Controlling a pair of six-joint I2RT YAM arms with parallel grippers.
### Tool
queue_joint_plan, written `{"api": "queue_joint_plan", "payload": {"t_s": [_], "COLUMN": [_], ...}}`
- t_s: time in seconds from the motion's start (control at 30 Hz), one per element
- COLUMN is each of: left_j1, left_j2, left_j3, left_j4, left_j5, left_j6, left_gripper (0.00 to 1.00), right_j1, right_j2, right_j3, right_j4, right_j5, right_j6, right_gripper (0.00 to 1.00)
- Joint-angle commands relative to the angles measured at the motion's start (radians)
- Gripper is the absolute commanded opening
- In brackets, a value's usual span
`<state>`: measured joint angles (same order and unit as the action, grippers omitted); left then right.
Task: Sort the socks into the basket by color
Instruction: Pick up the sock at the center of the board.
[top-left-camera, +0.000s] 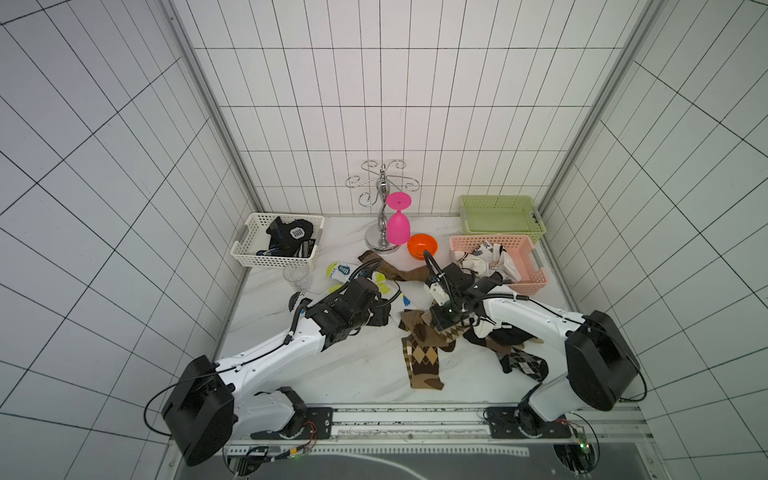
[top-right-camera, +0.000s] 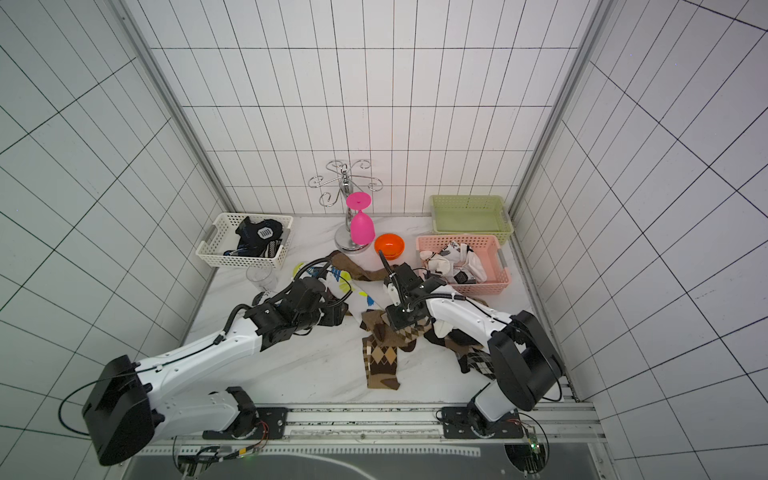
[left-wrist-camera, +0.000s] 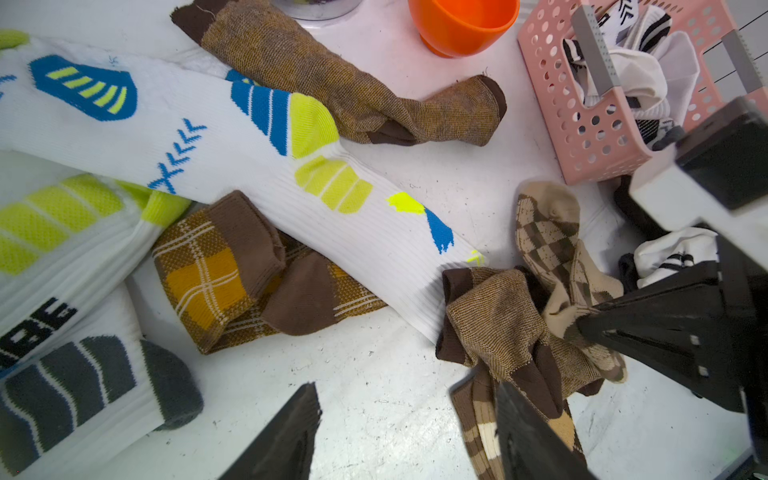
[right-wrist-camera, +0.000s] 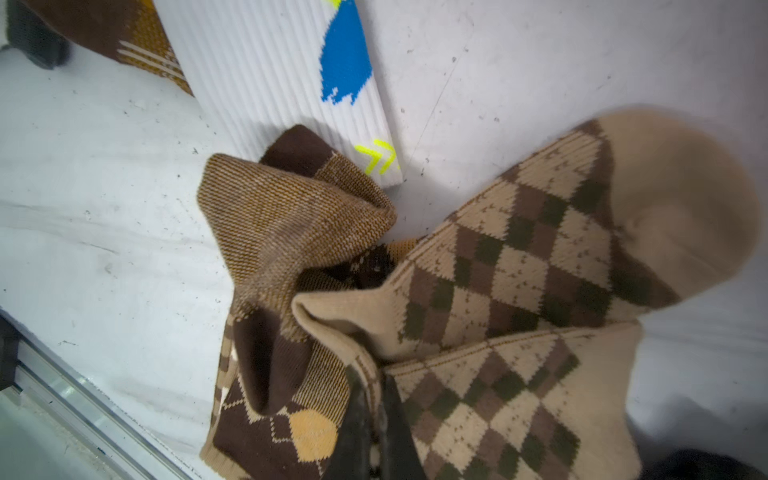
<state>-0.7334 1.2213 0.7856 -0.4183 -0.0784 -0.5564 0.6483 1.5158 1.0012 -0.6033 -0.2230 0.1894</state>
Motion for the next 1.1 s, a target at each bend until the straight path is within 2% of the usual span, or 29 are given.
{"api": "queue_joint_plan", "payload": {"t_s": [0.0,0.27,0.5,0.8,1.07], "left_j1": [-0.004,-0.005,-0.004,-0.005,-0.003], "left_j2": [-0.014,-0.008,-0.02,-0.038,-0.065], "left_j3": [0.009,0.024,0.024,0.032,0.039], "left_j4": [0.03,0.032,0.032,0.03,0.028], "left_j5": [-0.014,-0.012,-0.017,-0.016,-0.018], "left_j6": [0.007,0.018,0.022,0.029,0.052], "left_gripper": [0.68,0.68,0.68,0.68,0.68], "right_j1": [0.003,-0.022,-0.088,-0.251,-0.378], "right_j2": [-0.061,-0.158,-0.196,-0.168,-0.064], "right_j3": [0.045,0.138,0.26,0.42,0.596], "right_j4": [-0.07,-0.12,-0.12,-0.024,0.135], "right_j5": [0.01,0.03,-0.008,-0.1,-0.061], "right_j6": [-0.003,0.011,0.025,0.048,0.073], "right_gripper": [0.0,0.0,0.0,0.0,0.0]}}
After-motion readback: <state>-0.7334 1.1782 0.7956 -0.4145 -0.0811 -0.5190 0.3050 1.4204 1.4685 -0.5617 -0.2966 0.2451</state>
